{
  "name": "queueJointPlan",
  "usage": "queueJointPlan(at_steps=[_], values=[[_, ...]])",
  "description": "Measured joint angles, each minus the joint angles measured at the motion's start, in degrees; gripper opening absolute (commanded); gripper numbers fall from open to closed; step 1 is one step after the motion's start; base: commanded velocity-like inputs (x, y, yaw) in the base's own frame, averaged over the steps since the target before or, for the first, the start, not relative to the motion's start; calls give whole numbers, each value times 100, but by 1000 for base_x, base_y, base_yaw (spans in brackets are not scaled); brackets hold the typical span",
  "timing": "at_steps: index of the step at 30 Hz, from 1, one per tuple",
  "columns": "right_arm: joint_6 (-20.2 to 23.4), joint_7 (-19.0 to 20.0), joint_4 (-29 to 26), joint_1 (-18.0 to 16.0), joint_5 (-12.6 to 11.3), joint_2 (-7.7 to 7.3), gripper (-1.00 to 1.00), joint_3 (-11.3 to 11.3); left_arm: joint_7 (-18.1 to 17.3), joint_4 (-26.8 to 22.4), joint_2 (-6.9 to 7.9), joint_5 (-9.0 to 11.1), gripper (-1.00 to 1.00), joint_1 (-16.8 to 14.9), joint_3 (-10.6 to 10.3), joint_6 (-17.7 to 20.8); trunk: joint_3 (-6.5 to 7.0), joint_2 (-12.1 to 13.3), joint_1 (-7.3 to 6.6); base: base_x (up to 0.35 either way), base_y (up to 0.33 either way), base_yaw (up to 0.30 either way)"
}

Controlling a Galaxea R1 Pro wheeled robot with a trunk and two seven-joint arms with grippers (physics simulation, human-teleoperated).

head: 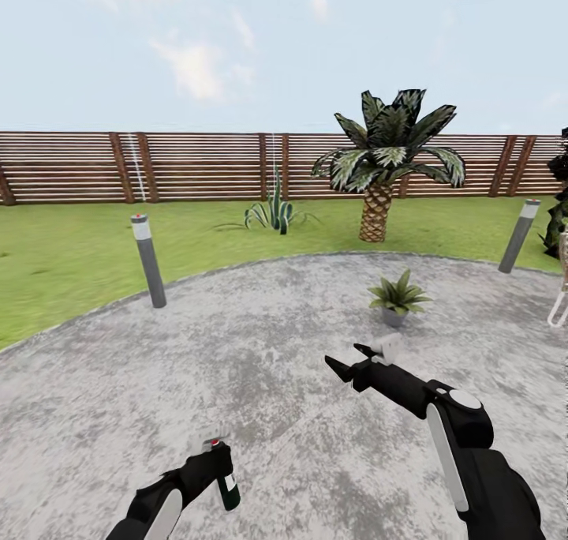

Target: Pick up the pesticide atomizer in the garden and spray insectifuge to fully cover both potted plants in the garden.

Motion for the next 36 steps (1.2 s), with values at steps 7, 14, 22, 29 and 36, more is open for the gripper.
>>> queueJointPlan(at_steps=[7, 14, 22, 29, 36], values=[[11, 3, -1, -15, 1, -6, 100, -1, 1, 6, 0, -2, -100, 0, 2, 0, 0, 0, 0, 339, 0, -265], [11, 29, -1, -14, -6, -11, 100, -1, 2, 6, 1, -1, -100, 1, 3, -5, 0, 0, 0, 339, 0, -188], [9, 50, -3, -20, -5, -122, 100, -2, 10, 12, 1, -2, -100, 1, 3, -40, 0, 0, 0, 339, 0, -6], [290, -224, 62, -119, 67, -426, 100, -202, 15, 88, -2, -15, -100, 1, 2, -52, 0, 0, 0, 339, 0, 0], [750, -704, 45, -280, 147, -476, 100, -263, 34, 93, -8, -33, -100, 1, -5, -53, 0, 0, 0, 339, 0, 0]])
